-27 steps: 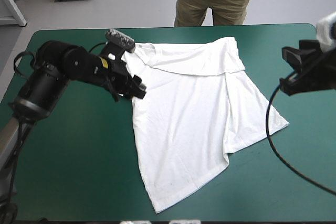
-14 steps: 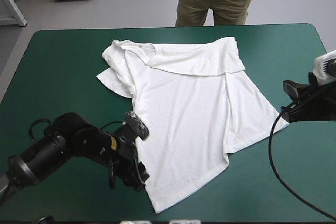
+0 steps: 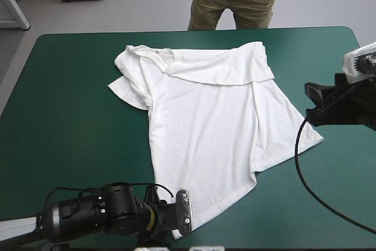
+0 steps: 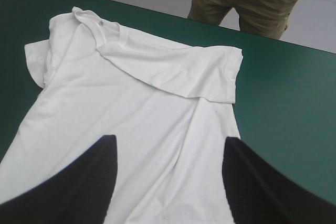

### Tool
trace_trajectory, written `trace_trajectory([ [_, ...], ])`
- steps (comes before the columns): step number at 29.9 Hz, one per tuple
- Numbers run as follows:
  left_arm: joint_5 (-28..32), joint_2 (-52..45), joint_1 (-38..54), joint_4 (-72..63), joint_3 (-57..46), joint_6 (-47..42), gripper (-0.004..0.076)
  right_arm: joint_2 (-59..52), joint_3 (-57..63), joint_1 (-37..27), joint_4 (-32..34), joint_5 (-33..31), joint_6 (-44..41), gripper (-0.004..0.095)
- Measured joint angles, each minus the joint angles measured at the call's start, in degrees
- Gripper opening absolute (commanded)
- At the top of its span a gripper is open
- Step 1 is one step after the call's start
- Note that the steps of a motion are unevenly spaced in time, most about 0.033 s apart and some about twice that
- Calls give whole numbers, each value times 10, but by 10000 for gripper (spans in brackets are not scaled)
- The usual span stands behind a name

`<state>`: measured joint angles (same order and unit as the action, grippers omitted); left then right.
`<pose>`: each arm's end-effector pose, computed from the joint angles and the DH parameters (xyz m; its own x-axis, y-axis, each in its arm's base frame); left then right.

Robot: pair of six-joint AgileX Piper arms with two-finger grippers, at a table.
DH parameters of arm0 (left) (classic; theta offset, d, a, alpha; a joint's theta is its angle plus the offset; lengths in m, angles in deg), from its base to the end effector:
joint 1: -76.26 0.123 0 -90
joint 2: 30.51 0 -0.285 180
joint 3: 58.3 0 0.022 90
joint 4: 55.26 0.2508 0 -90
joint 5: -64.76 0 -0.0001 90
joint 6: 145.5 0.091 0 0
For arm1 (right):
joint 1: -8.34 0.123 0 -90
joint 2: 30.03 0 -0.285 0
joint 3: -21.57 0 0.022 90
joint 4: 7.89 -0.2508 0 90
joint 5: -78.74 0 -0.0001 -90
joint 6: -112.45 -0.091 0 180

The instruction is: Fold the cloth

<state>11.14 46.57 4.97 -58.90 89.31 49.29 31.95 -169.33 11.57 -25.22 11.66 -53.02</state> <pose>0.0618 -0.1971 0.2510 -0.0915 0.9510 -0.2954 0.9948 0.1008 0.0161 0.1236 0.0320 0.5092 -0.4128 -0.1507 -0.8983 -0.3556 0.9346 0.0066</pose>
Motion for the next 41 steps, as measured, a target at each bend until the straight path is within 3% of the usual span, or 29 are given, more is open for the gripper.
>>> trace_trajectory([
  [8, 53, 102, -1, 47, -7, -29, 459, 0, 1, 0, -5, 2, 0, 564],
  [15, 54, 127, -1, 36, 5, -19, 442, 0, 1, 0, -5, 2, 2, 564],
  [18, 62, 127, -1, 39, 5, -25, 321, 0, 1, 0, -5, 2, 2, 564],
  [22, 106, 130, -4, 86, 5, -115, 27, 0, 1, 0, -5, 2, 2, 563],
  [23, 119, 132, -5, 110, 5, -144, -3, 0, 1, 0, -5, 2, 2, 564],
  [27, 129, 138, -5, 214, 5, -264, -3, 1, 1, 0, -3, -14, 2, 563],
  [32, 103, 144, -5, 222, 16, -276, -2, 1, 1, 0, 4, -24, 2, 563],
  [36, 59, 149, 34, 157, 61, -229, -2, 1, 5, 0, 39, -45, -3, 563],
  [41, 32, 150, 165, 42, 145, -122, -3, 1, 40, 0, 129, -45, -44, 564],
])
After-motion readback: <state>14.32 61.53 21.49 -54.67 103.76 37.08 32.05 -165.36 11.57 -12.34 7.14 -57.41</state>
